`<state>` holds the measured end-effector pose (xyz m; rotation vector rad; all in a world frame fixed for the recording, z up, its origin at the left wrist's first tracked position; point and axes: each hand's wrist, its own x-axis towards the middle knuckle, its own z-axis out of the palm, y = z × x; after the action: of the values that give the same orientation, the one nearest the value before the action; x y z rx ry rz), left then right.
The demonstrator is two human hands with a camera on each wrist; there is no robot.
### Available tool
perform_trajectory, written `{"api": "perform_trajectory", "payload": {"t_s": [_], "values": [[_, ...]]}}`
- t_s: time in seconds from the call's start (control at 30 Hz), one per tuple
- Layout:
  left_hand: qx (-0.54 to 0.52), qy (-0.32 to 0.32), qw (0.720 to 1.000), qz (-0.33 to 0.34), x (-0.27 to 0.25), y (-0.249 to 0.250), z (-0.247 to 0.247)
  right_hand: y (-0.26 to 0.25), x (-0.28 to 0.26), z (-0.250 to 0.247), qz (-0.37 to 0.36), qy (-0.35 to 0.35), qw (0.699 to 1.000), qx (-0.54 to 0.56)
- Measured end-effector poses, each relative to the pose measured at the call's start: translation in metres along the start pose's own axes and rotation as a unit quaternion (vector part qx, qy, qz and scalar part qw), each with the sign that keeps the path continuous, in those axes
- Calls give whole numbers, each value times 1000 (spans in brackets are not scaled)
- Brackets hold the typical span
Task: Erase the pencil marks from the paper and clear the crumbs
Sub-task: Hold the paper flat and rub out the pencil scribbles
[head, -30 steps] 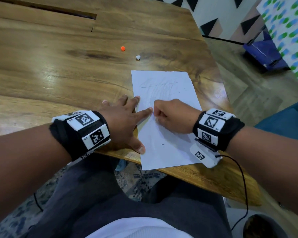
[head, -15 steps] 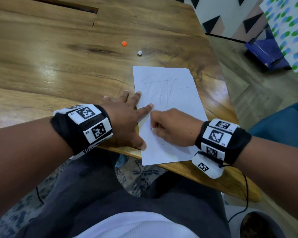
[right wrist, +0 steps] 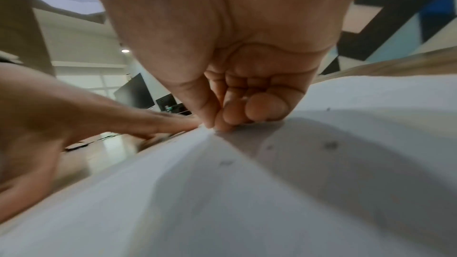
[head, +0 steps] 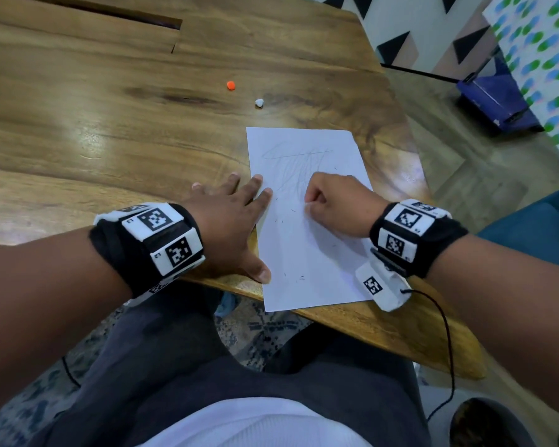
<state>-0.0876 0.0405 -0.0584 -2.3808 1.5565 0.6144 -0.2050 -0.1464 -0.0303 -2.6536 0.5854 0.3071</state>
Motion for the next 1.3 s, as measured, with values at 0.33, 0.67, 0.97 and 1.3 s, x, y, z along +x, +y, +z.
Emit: {"api": "perform_trajectory", "payload": {"t_s": [0.33,0.67,0.97,1.3], "values": [[-3,18,1000,-5,-2,1,1,1,-42,21,36,-270,781,561],[-2,5,1000,-5,-5,2,-4,-19,-4,18,59,-118,809,572],[-5,0,999,41,-19,11,-13,0,26,-8,90,63,908,404],[-39,39,998,-32,1,-4,-28,3,16,1,53,34,959,277]]}}
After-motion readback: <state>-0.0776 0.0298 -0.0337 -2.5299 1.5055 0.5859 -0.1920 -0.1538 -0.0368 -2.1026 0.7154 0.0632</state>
